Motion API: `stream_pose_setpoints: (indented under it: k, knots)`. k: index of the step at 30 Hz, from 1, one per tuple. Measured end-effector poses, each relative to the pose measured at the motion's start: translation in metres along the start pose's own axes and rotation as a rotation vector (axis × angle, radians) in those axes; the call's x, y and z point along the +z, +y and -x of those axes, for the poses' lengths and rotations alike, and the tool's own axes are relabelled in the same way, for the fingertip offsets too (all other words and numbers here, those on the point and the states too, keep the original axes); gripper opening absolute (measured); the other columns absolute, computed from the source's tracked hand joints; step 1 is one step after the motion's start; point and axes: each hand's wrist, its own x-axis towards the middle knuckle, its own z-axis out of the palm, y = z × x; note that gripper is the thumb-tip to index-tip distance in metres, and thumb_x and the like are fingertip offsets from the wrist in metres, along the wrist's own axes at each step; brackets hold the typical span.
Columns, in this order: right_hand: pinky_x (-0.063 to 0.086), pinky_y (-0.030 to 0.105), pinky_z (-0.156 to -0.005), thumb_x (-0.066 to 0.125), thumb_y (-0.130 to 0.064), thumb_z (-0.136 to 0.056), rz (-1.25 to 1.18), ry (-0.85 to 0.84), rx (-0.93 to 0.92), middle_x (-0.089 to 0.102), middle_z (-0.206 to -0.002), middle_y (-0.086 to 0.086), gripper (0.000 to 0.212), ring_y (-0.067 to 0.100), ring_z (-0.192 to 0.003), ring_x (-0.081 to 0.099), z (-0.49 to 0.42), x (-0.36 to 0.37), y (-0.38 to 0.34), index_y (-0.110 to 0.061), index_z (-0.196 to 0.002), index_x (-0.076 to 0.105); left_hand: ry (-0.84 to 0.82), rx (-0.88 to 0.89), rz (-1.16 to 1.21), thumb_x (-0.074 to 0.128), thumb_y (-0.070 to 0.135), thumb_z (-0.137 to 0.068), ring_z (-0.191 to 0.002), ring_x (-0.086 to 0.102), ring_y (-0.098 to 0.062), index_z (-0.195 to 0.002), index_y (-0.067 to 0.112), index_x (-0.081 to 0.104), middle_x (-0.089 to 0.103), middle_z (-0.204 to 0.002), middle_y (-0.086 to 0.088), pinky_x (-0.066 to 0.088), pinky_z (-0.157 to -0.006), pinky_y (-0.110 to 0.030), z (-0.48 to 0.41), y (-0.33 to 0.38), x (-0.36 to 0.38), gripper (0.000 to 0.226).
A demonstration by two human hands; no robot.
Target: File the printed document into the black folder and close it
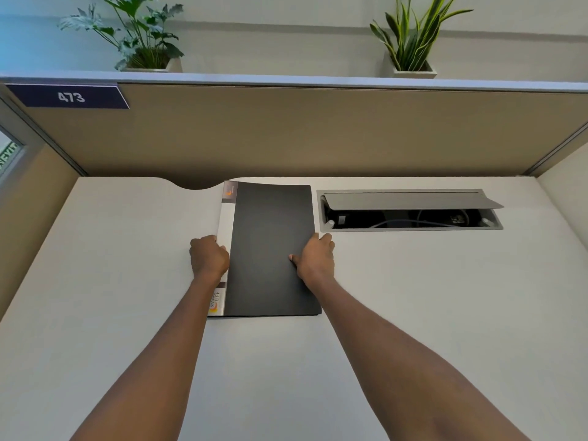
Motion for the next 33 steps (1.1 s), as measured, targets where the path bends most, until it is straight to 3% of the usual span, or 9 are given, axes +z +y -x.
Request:
stream_pose_setpoints:
  k: [8,15,20,28,33]
  knots:
    - [0.043,0.037,-0.101,0.062,-0.050,-0.092,0.150,0.071,-0.110,0.049,-0.130,0.013,0.062,0.029,-0.121,0.047,0.009,0.003,0.008,-0.004,-0.131,0.047,0.080,0.000,-0.058,0.050,0.011,-0.102,-0.122,0.052,-0.043,-0.124,-0.006,0.060,0.053,-0.129,-0.026,0.050,-0.094,-0.049,0.030,0.010,0.004,0.030]
    - [0.039,0.041,-0.108,0.048,-0.048,-0.099,0.244,0.099,-0.253,0.048,-0.139,0.013,0.061,0.031,-0.126,0.046,0.037,0.001,0.016,-0.005,-0.142,0.041,0.074,0.111,-0.150,0.044,0.019,-0.105,-0.133,0.046,-0.043,-0.144,-0.002,0.044,0.046,-0.149,-0.024,0.042,-0.107,-0.053,0.061,0.003,0.004,0.045]
    - [0.035,0.042,-0.113,0.046,-0.045,-0.100,0.264,0.065,-0.318,0.045,-0.145,0.012,0.062,0.031,-0.132,0.043,0.069,0.000,0.032,-0.005,-0.146,0.037,0.115,0.241,-0.272,0.044,0.026,-0.106,-0.152,0.028,-0.040,-0.156,-0.005,0.030,0.031,-0.163,-0.025,0.020,-0.126,-0.052,0.092,-0.016,0.010,0.060]
    - [0.013,0.042,-0.126,0.034,-0.046,-0.104,0.288,-0.019,-0.369,0.020,-0.165,0.012,0.070,0.027,-0.153,0.017,0.130,0.003,0.087,-0.003,-0.157,0.018,0.119,0.387,-0.391,0.039,0.031,-0.107,-0.158,0.016,-0.032,-0.160,-0.001,0.022,0.023,-0.169,-0.017,0.010,-0.129,-0.051,0.169,-0.039,0.030,0.064]
    - [0.005,0.041,-0.128,0.029,-0.047,-0.105,0.239,-0.026,-0.377,0.008,-0.169,0.010,0.071,0.025,-0.156,0.008,0.171,-0.004,0.132,-0.005,-0.160,0.011,0.150,0.463,-0.385,0.034,0.033,-0.108,-0.160,0.011,-0.029,-0.161,0.001,0.021,0.017,-0.171,-0.015,0.006,-0.130,-0.048,0.231,-0.039,0.047,0.063]
